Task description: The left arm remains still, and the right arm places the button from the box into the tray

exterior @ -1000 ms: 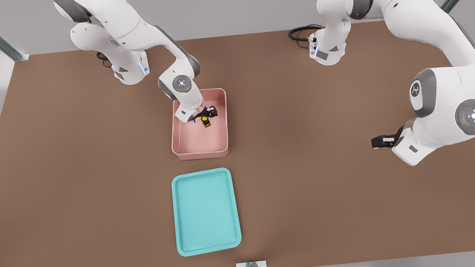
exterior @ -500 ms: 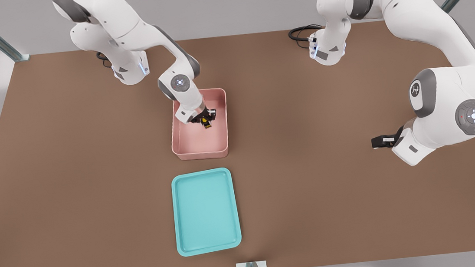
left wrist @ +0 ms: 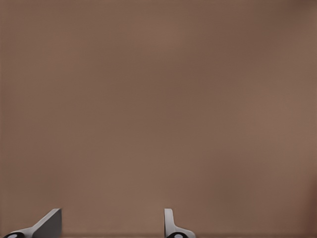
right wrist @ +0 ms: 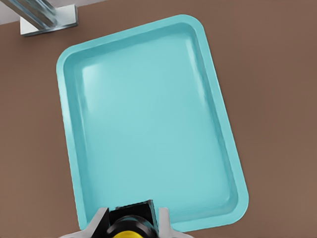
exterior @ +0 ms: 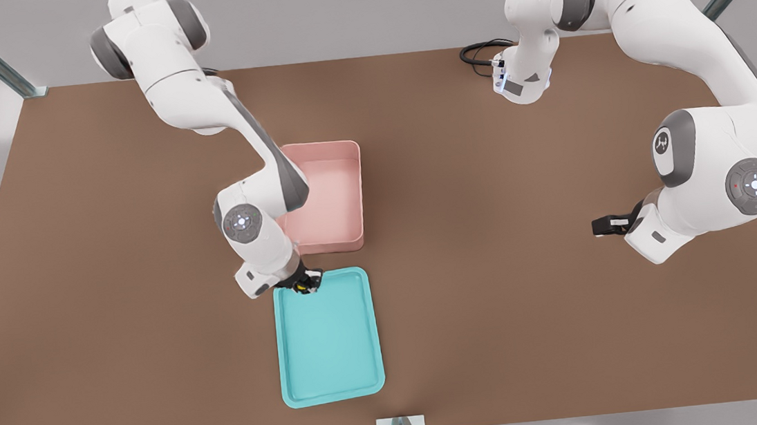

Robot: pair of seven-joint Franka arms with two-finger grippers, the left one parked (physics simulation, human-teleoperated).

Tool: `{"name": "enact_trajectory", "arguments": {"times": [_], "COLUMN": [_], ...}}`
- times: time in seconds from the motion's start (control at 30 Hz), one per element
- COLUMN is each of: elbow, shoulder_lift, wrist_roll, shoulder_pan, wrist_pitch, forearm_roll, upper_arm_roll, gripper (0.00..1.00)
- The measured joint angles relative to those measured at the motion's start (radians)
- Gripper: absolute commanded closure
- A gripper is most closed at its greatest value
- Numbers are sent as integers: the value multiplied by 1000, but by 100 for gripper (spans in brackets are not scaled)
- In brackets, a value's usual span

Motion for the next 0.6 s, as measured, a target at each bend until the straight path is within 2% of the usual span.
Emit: {"name": "enact_trajectory", "arguments": {"times": [0.23,0.27,0.3,0.4,0.47,0.6], "elbow": [193,205,211,216,267,198], "shoulder_lift": [220,234,240,237,138,-247], "wrist_roll": [-133,-149,-162,-199,-221,-285], "shoulder_pan": [-37,-37,-37,-37,-54,-305], "wrist_pitch": [-31,-30,-28,-28,-112,-441], "forearm_roll": [15,22,26,35,27,-25], "upper_arm_roll": [6,8,9,9,5,32], "gripper": [52,36,0,0,0,0]}}
